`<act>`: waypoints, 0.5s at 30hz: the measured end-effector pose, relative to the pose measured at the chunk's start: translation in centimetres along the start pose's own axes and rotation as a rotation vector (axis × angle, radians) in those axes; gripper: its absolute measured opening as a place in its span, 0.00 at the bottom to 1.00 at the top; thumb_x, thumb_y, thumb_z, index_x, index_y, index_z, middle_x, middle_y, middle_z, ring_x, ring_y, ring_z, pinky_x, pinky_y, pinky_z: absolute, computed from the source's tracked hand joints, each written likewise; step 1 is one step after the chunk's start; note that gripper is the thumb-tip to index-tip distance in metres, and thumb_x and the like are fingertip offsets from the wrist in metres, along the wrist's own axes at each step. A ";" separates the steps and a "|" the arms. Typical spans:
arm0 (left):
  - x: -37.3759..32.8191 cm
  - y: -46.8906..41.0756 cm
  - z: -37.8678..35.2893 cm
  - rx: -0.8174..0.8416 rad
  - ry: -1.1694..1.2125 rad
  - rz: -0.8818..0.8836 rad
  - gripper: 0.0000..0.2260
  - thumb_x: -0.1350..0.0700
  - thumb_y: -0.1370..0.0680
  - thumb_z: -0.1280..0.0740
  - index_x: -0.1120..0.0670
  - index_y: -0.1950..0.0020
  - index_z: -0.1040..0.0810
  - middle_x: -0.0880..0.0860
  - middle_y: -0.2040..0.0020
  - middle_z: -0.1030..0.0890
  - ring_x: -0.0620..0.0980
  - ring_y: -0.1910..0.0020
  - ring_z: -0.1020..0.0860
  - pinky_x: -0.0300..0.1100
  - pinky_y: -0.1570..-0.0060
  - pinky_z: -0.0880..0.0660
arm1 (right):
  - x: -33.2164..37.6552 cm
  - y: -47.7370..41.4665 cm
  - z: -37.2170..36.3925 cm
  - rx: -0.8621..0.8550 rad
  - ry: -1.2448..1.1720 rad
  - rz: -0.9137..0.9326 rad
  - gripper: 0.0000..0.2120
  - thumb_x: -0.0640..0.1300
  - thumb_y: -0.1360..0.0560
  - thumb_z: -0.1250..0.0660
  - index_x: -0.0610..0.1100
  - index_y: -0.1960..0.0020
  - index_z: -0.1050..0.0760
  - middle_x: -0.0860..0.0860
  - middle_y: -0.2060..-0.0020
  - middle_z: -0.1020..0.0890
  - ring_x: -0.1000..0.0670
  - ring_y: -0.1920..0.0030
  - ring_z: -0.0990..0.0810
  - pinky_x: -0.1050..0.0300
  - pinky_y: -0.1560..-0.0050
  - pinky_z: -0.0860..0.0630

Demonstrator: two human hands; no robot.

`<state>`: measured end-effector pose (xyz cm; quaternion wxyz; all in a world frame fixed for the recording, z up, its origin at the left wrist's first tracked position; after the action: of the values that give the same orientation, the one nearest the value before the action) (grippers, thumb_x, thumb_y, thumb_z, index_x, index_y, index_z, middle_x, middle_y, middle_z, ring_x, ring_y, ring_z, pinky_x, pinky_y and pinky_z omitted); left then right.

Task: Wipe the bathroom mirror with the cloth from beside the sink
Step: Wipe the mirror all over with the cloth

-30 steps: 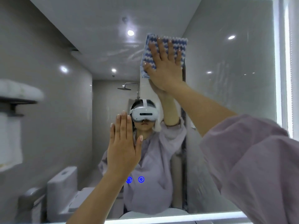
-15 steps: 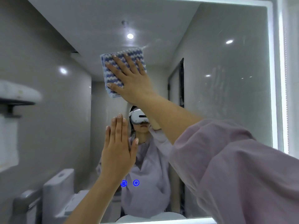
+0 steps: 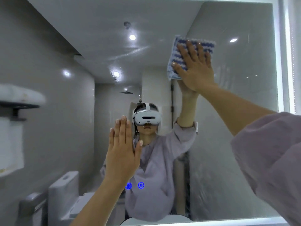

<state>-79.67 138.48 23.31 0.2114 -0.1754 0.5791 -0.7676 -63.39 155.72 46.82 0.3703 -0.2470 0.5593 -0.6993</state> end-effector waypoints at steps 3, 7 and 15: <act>-0.1 0.0 0.0 -0.002 0.002 0.005 0.31 0.47 0.20 0.49 0.63 0.23 0.49 0.59 0.22 0.49 0.56 0.22 0.51 0.50 0.24 0.53 | -1.0 0.3 -0.1 -0.003 -0.016 -0.046 0.32 0.67 0.22 0.56 0.57 0.22 0.59 0.54 0.22 0.57 0.48 0.23 0.62 0.45 0.25 0.64; -0.2 -0.1 0.2 0.005 0.010 0.009 0.30 0.46 0.20 0.50 0.63 0.23 0.49 0.59 0.22 0.49 0.56 0.22 0.51 0.51 0.24 0.53 | 0.3 0.9 -0.5 -0.023 -0.068 -0.095 0.32 0.66 0.22 0.57 0.56 0.22 0.59 0.51 0.22 0.57 0.45 0.23 0.62 0.45 0.27 0.67; -0.3 -0.1 0.3 0.020 0.011 0.011 0.31 0.47 0.20 0.48 0.63 0.23 0.50 0.60 0.22 0.50 0.56 0.22 0.52 0.51 0.24 0.53 | 6.0 9.1 -2.9 0.016 0.057 0.177 0.32 0.65 0.21 0.61 0.52 0.22 0.59 0.48 0.22 0.55 0.42 0.23 0.59 0.42 0.25 0.62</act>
<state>-79.28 138.40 23.43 0.2144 -0.1659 0.5733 -0.7732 -67.03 151.81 36.89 0.4167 -0.1735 0.5836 -0.6750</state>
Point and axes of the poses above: each hand's wrist, its own y-axis away from the middle knuckle, its own z-axis out of the back of the hand, x = y × z, the point moved 3 cm from there along -y, towards the middle knuckle
